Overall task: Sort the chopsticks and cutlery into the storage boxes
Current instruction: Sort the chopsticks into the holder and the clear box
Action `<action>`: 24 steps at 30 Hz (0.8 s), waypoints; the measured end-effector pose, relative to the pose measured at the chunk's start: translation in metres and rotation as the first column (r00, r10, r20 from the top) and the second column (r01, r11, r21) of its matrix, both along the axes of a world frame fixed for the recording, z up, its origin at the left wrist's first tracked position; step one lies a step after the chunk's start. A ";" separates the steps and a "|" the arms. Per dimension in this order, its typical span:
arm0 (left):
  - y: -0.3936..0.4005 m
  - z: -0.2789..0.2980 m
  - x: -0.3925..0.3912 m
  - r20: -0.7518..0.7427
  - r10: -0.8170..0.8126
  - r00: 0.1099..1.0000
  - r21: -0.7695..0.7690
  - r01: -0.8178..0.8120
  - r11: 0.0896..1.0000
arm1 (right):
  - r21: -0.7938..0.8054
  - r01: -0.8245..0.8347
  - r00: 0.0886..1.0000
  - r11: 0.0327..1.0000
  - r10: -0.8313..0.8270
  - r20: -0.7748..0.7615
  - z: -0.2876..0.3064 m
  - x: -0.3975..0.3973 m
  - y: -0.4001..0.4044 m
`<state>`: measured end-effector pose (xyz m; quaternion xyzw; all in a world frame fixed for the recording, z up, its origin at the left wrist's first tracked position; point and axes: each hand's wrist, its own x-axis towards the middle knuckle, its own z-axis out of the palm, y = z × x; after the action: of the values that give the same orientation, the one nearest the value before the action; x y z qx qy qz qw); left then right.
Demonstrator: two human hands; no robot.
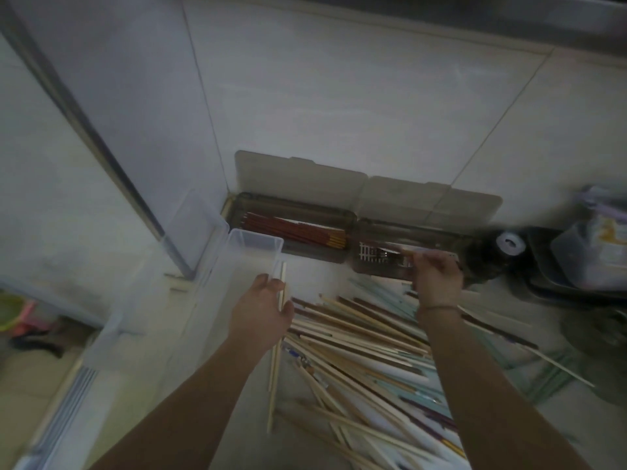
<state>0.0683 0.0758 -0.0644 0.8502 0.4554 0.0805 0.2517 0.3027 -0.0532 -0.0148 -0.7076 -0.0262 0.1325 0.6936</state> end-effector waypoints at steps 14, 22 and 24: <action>0.000 -0.004 0.001 0.024 -0.007 1.000 -0.014 0.007 1.000 | -0.191 -0.402 0.915 0.896 0.382 -0.130 -0.017 -0.001 0.049; -0.002 0.000 0.004 -0.031 -0.039 0.999 0.016 0.040 0.999 | -0.453 -0.118 0.966 0.884 0.207 0.154 -0.028 0.007 -0.130; -0.003 0.002 0.003 -0.087 -0.056 0.995 0.068 0.062 0.996 | -0.582 0.023 0.969 0.813 0.125 0.212 -0.037 0.004 -0.193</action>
<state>0.0717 0.0724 -0.0627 0.8743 0.4370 0.0529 0.2043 0.3070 -0.2462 -0.0521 -0.8948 -0.0873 0.0662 0.4329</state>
